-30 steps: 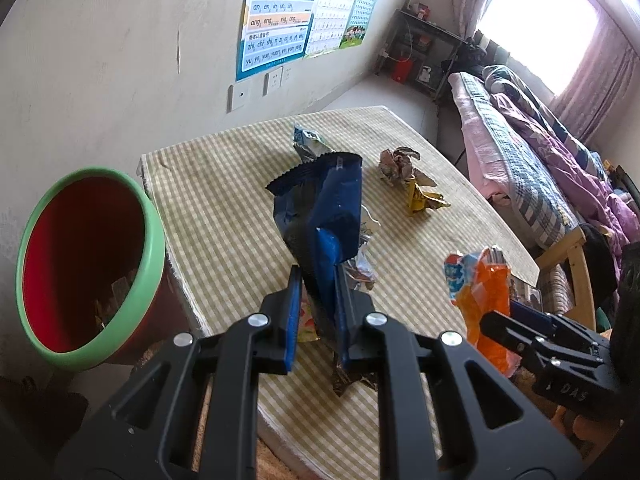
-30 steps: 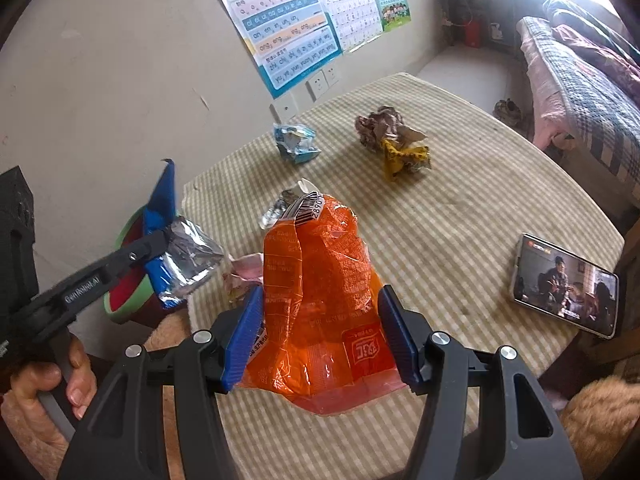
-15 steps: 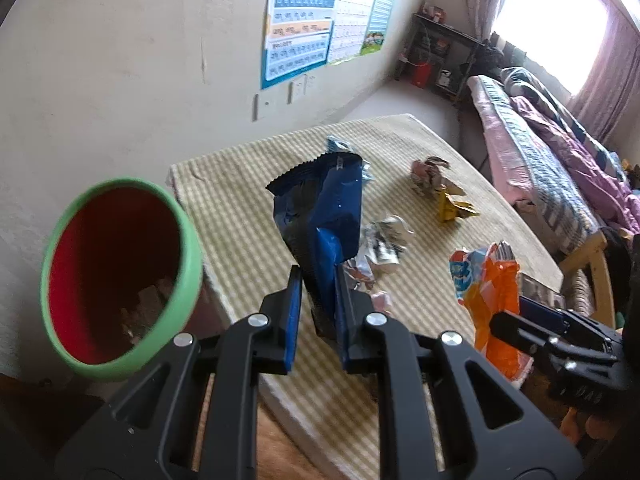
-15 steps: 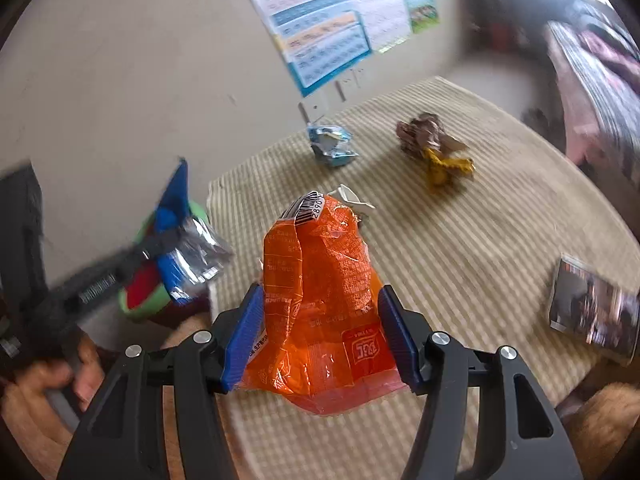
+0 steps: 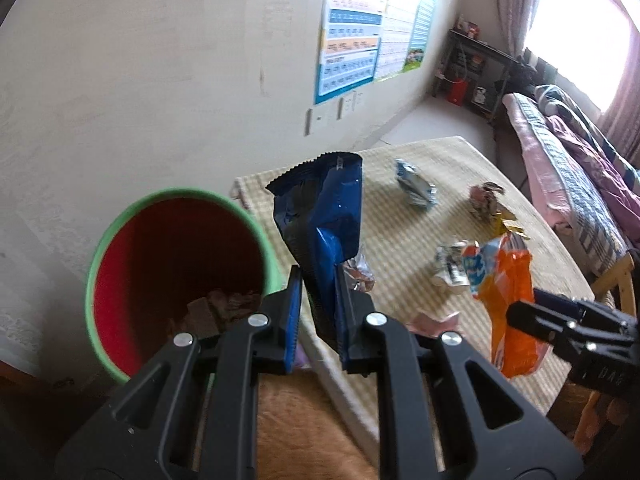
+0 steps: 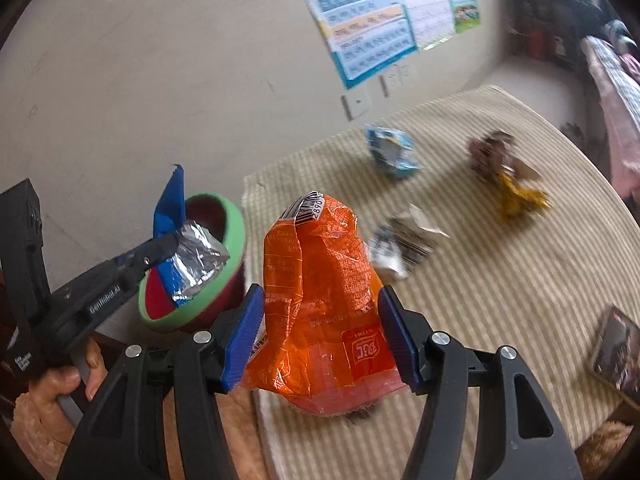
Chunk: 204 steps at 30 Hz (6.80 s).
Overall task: Collect trash
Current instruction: 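Carry both bags over the red bucket and open both grippers, then move both grippers back over the pink paper and brown packet, then grasp the brown packet with the right gripper while the left gripper grasps the pink paper, then carry the pink paper and brown packet to the red bucket and release them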
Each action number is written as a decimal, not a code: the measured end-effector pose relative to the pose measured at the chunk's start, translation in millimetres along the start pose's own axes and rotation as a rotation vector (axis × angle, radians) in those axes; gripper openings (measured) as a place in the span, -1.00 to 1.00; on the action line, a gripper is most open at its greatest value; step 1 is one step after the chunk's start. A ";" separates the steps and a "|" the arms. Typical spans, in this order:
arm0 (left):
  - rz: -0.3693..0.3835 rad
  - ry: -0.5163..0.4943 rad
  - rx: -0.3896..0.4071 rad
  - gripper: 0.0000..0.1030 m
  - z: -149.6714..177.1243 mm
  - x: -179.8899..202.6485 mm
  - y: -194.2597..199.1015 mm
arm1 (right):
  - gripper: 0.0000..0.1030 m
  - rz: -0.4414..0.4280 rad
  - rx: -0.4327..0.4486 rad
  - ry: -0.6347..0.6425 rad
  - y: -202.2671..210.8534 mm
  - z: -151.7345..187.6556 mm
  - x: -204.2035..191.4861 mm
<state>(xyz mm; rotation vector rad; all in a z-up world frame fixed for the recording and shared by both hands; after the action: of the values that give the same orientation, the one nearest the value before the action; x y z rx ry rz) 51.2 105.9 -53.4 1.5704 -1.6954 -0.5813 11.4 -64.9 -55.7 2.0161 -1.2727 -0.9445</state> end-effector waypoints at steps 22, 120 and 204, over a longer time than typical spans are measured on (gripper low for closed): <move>-0.218 0.192 -0.020 -0.71 -4.5 -128.0 -10.1 | 0.13 -0.237 -0.093 0.182 -103.1 -77.4 -131.2; 0.062 -0.095 -0.230 0.19 69.8 93.4 -38.8 | -0.06 -0.010 -0.164 -0.299 -15.8 69.3 106.4; 0.092 -0.157 -0.213 0.17 67.5 95.1 -83.9 | -0.04 0.005 -0.128 -0.261 -38.2 58.4 108.0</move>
<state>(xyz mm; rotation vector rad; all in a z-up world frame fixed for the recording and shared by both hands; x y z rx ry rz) 55.6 -9.9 -138.5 1.3179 -1.7473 -0.8274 16.4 -154.8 -147.6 1.8351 -1.3142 -1.2857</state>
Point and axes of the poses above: each gripper's, at about its wrist camera, not at the fingertips, and y roughly against the way its jaws point, x to its right, z to its underside, the point moved 3 cm from there along -y, roughly the way its jaws point, and after that the axes turned 12 degrees about y, right-handed, at the moved point
